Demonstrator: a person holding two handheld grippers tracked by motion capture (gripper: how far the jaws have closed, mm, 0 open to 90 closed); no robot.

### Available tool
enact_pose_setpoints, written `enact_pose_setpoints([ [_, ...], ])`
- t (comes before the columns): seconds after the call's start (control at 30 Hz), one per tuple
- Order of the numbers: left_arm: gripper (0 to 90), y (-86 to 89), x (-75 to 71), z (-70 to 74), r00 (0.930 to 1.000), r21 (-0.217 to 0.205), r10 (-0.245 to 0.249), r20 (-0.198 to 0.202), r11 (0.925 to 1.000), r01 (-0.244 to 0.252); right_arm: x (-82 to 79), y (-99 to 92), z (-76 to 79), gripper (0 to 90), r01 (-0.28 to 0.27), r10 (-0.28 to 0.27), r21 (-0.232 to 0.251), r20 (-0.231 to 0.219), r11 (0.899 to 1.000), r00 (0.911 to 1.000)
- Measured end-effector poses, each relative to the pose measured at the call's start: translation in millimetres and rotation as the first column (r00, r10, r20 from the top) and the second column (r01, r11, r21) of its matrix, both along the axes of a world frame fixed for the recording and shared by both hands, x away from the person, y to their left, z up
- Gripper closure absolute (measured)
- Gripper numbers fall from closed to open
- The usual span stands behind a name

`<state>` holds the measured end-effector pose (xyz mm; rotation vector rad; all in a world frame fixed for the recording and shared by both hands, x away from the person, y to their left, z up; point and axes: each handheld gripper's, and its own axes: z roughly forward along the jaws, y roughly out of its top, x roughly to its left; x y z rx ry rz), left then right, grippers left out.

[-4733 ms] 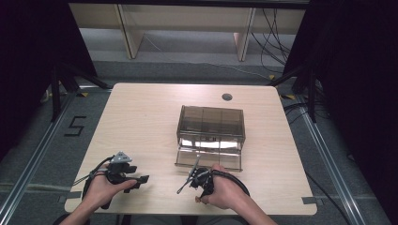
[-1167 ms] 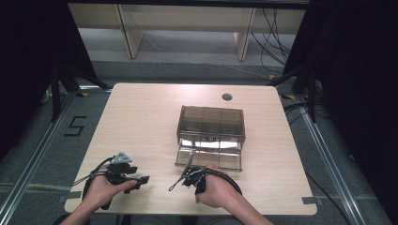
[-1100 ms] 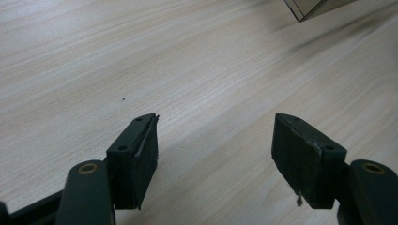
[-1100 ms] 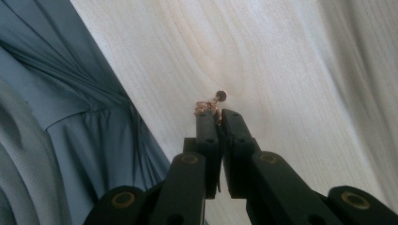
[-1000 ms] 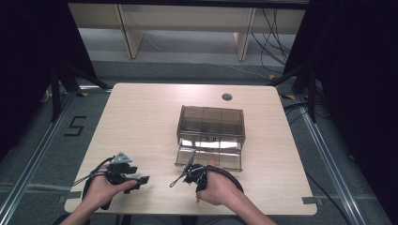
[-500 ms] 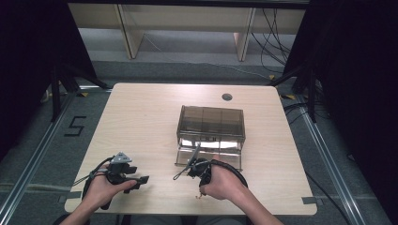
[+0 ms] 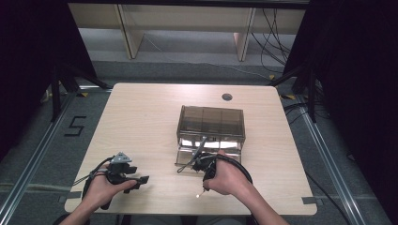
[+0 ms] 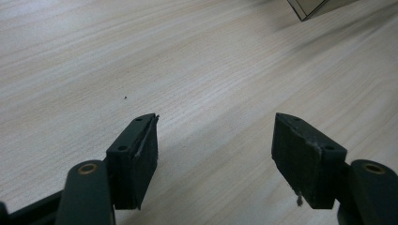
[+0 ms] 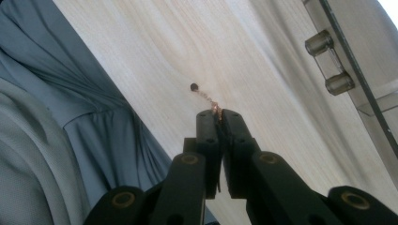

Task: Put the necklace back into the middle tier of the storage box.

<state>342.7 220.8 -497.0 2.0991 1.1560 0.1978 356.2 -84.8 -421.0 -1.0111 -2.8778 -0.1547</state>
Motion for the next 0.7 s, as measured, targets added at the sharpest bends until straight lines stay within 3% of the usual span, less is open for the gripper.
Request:
enact_pose_setpoints([
  [0.2, 31.4, 0.5, 0.1, 0.1, 1.0, 0.001, -0.006, 0.0, 1.0, 0.006, 3.9, -4.4, 6.7, 86.9, -0.011, 0.011, -0.002, 0.005, 1.0, 0.9999],
  [0.47, 31.4, 0.3, 0.4, -0.3, 1.0, 0.007, 0.001, 0.002, 1.0, -0.001, 7.1, -11.0, 14.2, 86.9, 0.023, -0.022, -0.022, 0.016, 0.999, 0.9996],
  [0.53, 31.4, 0.3, 0.4, -0.2, 1.0, 0.007, 0.001, 0.001, 1.0, -0.001, 9.1, -14.3, 17.0, 86.9, 0.021, -0.021, 0.004, 0.02, 1.0, 0.9996],
  [0.7, 31.4, 0.1, 0.1, -0.2, 1.0, 0.006, 0.002, 0.007, 1.0, -0.002, 11.2, -17.1, 22.2, 86.9, 0.048, -0.048, 0.01, 0.019, 0.999, 0.9986],
])
